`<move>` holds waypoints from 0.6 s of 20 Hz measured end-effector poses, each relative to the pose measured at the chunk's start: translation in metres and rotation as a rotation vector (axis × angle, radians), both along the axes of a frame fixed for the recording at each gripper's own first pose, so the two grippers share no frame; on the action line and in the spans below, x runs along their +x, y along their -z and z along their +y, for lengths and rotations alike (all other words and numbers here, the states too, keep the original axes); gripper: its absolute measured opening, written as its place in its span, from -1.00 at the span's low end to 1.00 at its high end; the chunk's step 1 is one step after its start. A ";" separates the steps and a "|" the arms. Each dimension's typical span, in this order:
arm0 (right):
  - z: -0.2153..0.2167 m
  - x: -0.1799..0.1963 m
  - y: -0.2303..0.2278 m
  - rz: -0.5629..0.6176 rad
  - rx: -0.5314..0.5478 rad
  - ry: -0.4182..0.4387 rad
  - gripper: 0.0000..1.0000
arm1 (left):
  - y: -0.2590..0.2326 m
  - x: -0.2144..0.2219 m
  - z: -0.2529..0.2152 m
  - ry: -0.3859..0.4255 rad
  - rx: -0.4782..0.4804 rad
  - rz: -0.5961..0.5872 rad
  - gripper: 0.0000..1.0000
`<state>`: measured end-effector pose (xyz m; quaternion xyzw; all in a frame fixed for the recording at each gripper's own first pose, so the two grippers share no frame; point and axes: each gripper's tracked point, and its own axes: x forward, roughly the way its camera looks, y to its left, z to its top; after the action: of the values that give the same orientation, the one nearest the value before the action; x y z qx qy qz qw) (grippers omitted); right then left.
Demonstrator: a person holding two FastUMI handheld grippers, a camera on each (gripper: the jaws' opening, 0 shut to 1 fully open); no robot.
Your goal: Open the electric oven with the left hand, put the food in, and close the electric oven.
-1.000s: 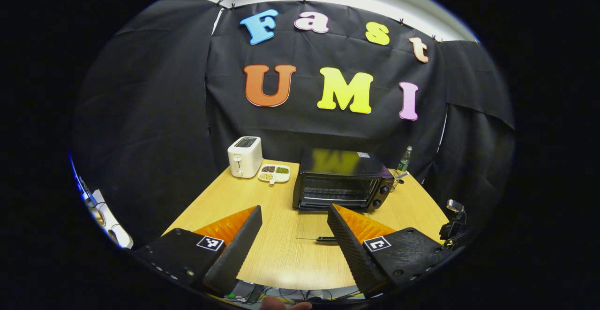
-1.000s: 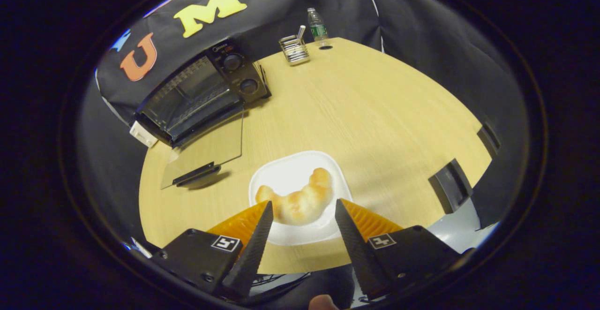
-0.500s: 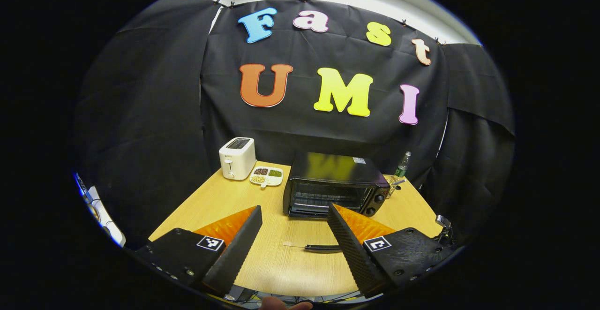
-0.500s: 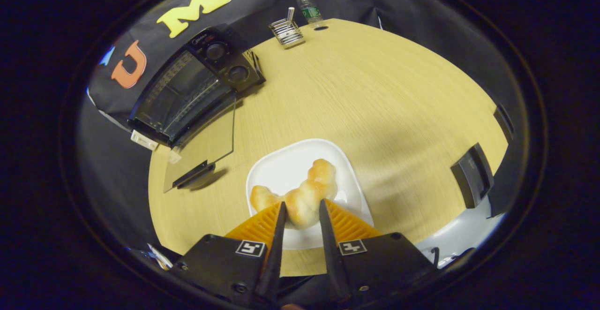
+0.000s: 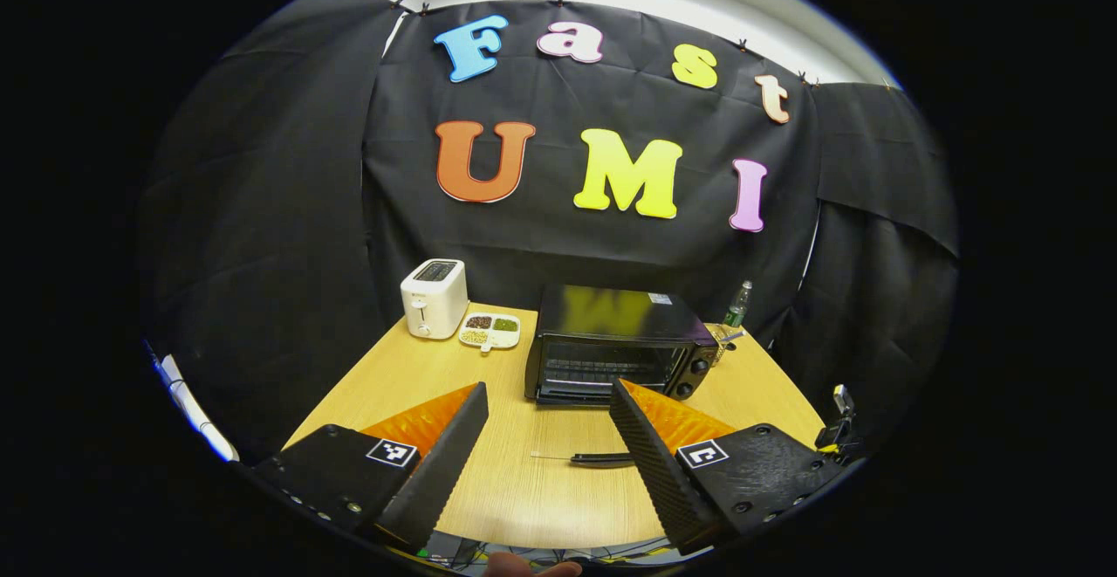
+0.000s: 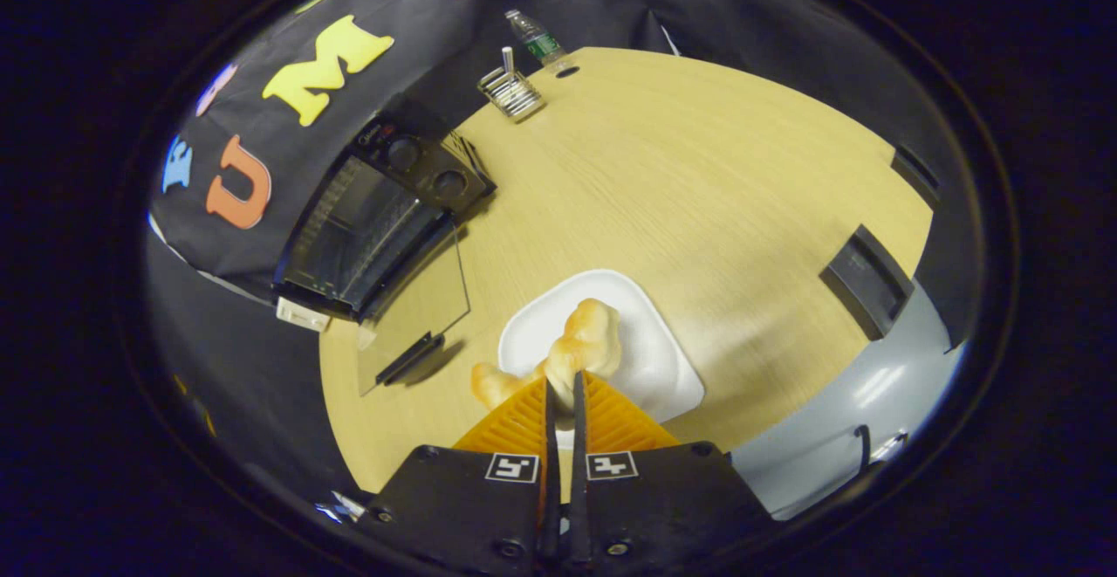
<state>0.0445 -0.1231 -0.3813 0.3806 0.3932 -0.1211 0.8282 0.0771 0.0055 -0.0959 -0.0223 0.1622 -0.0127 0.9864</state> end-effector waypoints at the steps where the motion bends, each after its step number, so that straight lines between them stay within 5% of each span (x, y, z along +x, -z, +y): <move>1: 0.003 0.000 -0.008 -0.019 0.028 0.021 -0.87 | -0.001 -0.001 0.002 0.006 -0.003 0.000 0.86; 7: 0.043 0.041 -0.081 -0.180 0.143 0.061 -0.91 | -0.005 -0.005 0.017 0.003 0.003 -0.003 0.86; 12: 0.085 0.116 -0.105 -0.284 0.224 0.072 -0.91 | -0.009 -0.012 0.045 -0.053 0.034 0.019 0.87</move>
<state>0.1603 -0.0377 -0.2767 0.4977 0.2697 -0.0511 0.8228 0.0647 0.0505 -0.0865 -0.0100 0.1710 0.0165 0.9851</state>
